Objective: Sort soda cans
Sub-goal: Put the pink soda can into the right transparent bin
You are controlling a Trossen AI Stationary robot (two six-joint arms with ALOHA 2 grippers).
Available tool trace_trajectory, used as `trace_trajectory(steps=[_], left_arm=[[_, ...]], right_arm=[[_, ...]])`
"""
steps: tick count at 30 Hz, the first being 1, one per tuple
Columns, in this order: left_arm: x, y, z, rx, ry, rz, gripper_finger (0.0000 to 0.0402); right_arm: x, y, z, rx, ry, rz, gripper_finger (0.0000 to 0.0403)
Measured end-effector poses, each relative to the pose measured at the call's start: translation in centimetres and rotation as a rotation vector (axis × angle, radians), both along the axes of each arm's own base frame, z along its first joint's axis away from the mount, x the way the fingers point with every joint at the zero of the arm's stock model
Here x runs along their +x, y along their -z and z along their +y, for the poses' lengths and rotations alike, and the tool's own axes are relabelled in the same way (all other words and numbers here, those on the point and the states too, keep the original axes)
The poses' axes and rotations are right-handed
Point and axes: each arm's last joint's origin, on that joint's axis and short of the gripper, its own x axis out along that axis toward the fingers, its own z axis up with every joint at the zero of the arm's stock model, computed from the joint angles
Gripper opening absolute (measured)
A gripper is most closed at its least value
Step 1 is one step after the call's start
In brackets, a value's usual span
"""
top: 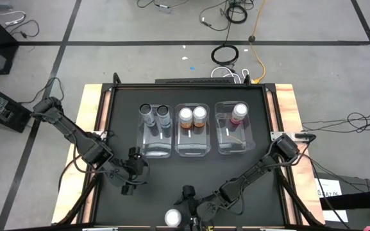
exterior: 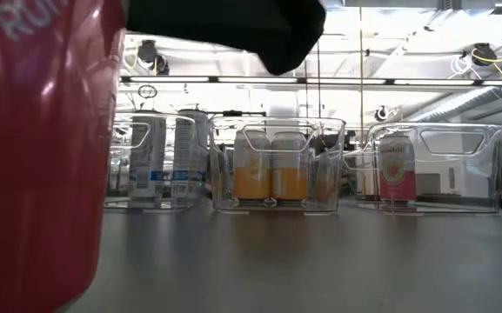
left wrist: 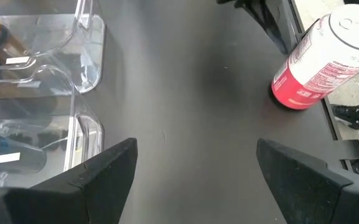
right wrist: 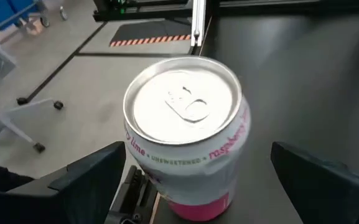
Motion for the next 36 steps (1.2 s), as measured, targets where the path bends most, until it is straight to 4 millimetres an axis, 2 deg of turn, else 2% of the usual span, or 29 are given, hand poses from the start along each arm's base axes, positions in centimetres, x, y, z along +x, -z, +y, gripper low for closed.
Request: trace_trajectory(steps=[8,20,31,36], left_arm=[[0.0,0.0,-0.1,-0.001,0.003,-0.001,0.0338],[-0.5,0.0,-0.7,-0.011,0.013,0.001,0.0338],[-0.6,0.0,-0.7,-0.005,0.009,-0.006,0.0338],[-0.6,0.0,-0.7,-0.004,0.009,-0.005,0.0338]], right_arm=[[1.1,0.5,0.1,-0.014,-0.014,0.018,0.0393],[1.6,0.9,0.0,0.009,-0.020,-0.002,0.0393],[2.3,1.0,-1.0,0.019,-0.025,-0.002,0.0393],[2.4,1.0,-1.1,0.018,-0.029,-0.003,0.0365]])
